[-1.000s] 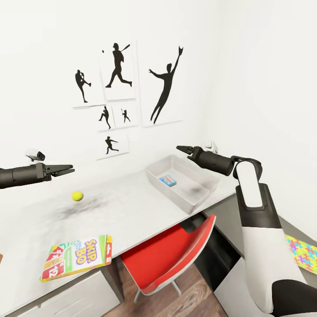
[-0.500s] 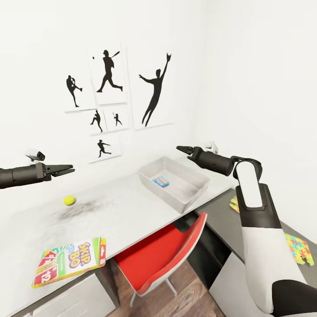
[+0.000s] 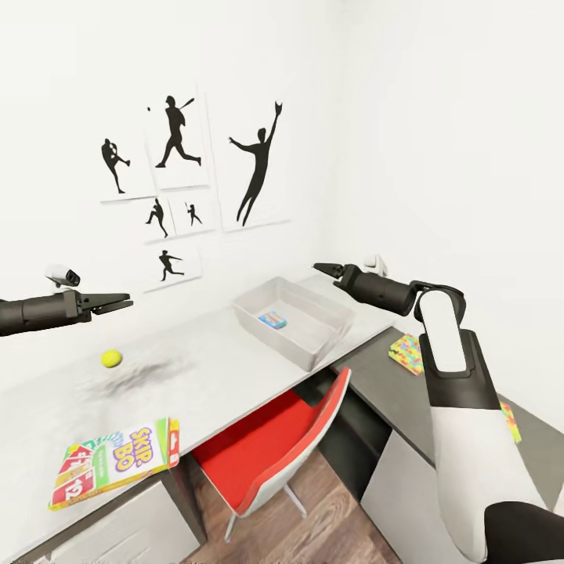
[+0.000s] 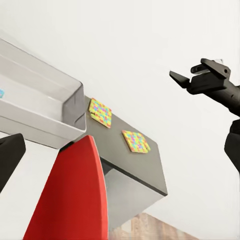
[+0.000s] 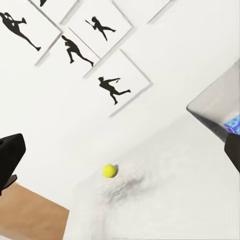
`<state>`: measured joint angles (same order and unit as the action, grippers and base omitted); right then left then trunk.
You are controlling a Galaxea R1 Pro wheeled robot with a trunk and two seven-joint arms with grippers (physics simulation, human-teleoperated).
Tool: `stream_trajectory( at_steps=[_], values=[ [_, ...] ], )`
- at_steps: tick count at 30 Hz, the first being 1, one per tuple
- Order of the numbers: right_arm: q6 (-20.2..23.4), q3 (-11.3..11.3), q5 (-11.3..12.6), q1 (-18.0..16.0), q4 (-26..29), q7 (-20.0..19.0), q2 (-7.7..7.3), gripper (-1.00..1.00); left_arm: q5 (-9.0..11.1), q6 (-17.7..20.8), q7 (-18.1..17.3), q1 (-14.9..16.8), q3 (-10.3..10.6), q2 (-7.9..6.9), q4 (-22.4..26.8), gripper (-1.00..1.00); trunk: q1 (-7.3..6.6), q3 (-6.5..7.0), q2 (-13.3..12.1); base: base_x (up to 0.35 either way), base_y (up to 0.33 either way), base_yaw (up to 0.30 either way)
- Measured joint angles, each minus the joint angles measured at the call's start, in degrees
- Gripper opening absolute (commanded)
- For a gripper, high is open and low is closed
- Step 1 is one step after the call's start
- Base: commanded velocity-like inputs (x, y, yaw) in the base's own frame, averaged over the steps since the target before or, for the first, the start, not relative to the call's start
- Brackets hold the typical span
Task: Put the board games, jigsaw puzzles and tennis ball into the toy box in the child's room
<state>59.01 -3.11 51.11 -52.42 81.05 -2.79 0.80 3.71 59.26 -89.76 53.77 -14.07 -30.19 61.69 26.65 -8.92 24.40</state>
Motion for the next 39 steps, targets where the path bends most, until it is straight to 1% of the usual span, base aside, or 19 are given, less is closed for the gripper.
stream_trajectory(
  at_steps=[12, 39],
  values=[
    [0.1, 0.0, 0.0, 0.1, -0.3, 0.0, -0.07, 1.0, 0.0, 0.0, 0.0, 0.0, 0.0, 0.0, 0.0, 1.0, 0.0, 0.25, 0.0, -0.251, 0.079, -0.274],
    [0.1, -0.1, 0.0, 0.1, -0.6, -0.1, -0.08, 1.0, 0.0, 0.0, 0.0, 0.0, 0.0, 0.0, 0.0, 1.0, -0.02, 1.25, 0.0, -0.13, 0.003, -0.276]
  ],
)
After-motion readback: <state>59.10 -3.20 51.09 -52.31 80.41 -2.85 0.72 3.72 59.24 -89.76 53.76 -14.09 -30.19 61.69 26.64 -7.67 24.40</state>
